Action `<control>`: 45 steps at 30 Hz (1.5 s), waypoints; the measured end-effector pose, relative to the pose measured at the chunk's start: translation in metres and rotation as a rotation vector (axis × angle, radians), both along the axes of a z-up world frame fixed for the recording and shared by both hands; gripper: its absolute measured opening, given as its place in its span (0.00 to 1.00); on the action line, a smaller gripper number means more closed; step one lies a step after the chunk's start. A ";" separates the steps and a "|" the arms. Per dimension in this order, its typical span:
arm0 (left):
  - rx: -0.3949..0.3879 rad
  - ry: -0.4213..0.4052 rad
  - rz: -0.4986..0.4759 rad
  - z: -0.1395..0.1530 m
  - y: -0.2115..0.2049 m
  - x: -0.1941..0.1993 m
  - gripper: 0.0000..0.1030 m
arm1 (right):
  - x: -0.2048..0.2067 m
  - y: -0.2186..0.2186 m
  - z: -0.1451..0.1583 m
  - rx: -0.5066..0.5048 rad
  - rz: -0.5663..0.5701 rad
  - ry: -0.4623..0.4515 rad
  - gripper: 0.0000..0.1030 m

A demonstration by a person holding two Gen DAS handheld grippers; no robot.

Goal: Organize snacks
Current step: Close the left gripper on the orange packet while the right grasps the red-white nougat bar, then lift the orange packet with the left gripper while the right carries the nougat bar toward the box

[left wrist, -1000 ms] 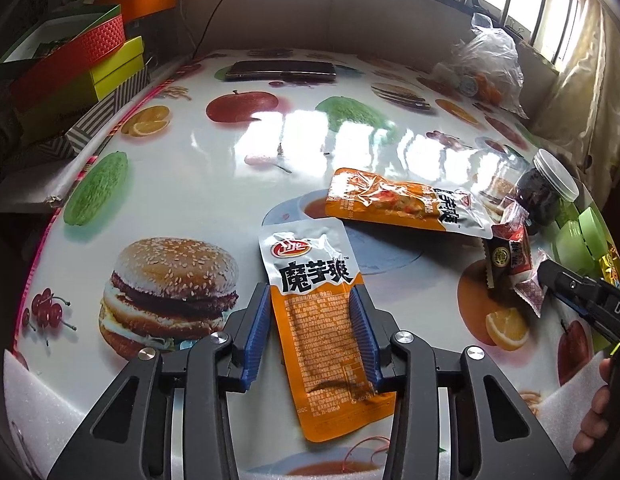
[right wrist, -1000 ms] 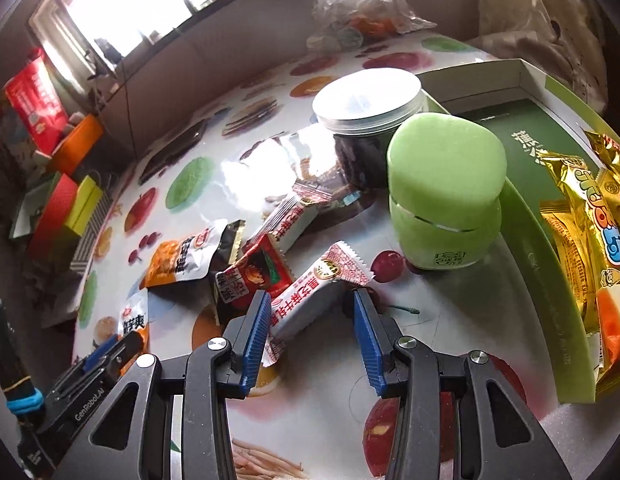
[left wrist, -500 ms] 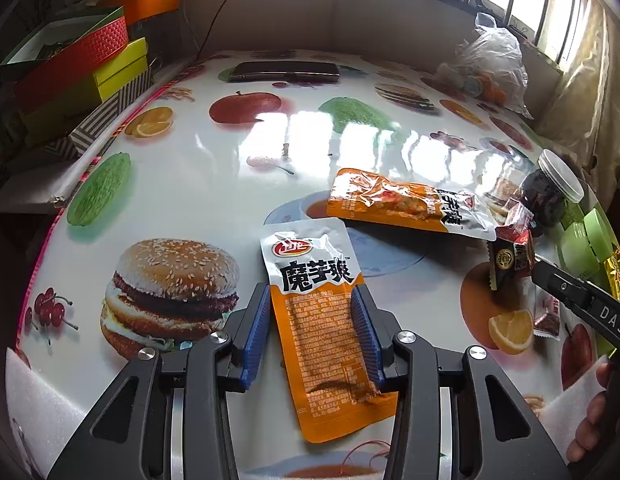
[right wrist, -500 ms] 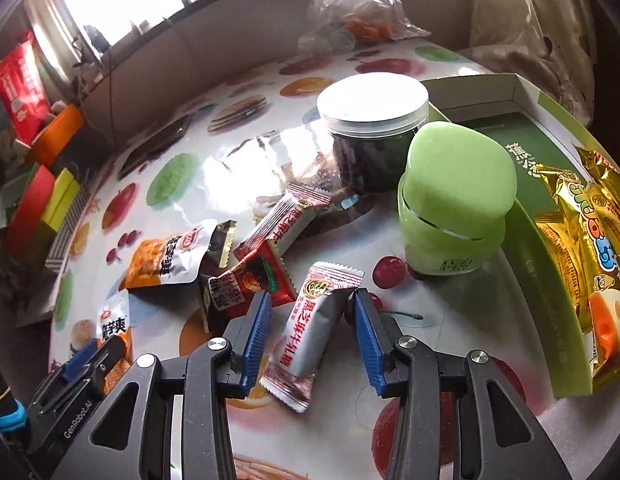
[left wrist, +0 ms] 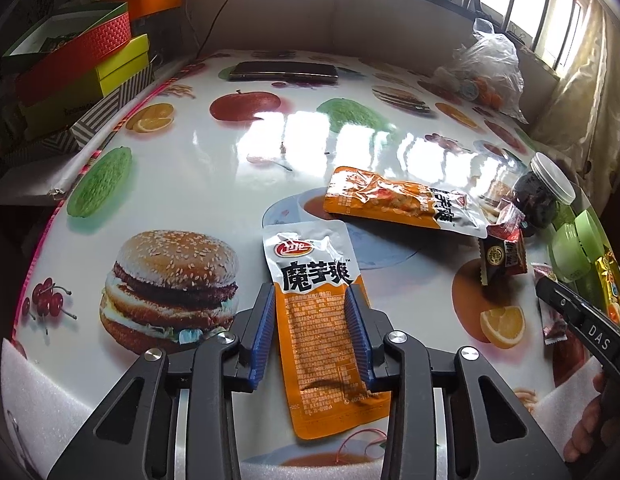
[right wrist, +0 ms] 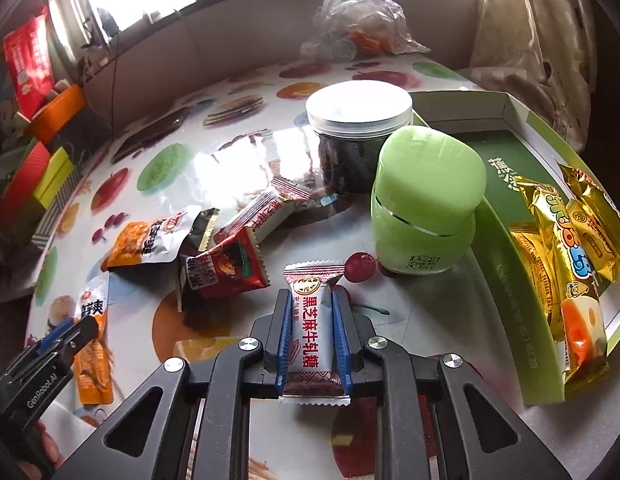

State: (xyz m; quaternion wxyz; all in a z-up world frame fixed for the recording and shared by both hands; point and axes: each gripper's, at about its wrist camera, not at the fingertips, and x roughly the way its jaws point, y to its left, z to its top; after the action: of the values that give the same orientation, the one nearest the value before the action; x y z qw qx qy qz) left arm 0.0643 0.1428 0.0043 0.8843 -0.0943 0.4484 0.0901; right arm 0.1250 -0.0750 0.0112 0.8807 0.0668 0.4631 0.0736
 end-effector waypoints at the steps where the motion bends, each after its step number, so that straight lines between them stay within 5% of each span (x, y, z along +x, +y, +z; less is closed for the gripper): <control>1: 0.006 -0.010 0.004 0.002 0.000 -0.001 0.19 | -0.001 -0.001 0.000 0.005 -0.001 -0.001 0.17; 4: -0.017 -0.006 -0.008 0.005 0.002 -0.001 0.10 | -0.004 -0.002 0.000 0.014 0.014 -0.005 0.17; 10: -0.109 -0.014 0.005 0.001 0.006 -0.009 0.10 | -0.009 -0.007 0.001 0.035 0.022 -0.005 0.17; 12: -0.082 -0.011 0.008 0.004 0.003 -0.009 0.17 | -0.010 -0.008 0.001 0.040 0.022 -0.004 0.17; 14: -0.055 -0.015 -0.010 0.007 -0.001 -0.009 0.40 | -0.011 -0.008 0.001 0.043 0.033 -0.005 0.17; 16: -0.085 -0.019 -0.050 0.008 -0.006 -0.009 0.50 | -0.014 -0.007 0.002 0.043 0.046 -0.010 0.17; 24: 0.013 0.045 -0.132 -0.002 -0.034 0.000 0.57 | -0.022 -0.007 0.003 0.036 0.076 -0.023 0.17; 29: 0.071 0.064 -0.121 -0.004 -0.041 0.004 0.58 | -0.023 -0.008 0.003 0.042 0.083 -0.025 0.17; 45: 0.045 0.025 -0.089 0.002 -0.037 -0.002 0.43 | -0.026 -0.009 0.006 0.049 0.097 -0.039 0.17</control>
State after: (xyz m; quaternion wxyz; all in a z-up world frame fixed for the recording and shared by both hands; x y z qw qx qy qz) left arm 0.0624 0.1057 0.0062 0.8836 -0.0535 0.4610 0.0620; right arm 0.0994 -0.0838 0.0168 0.8831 0.0643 0.4465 0.1290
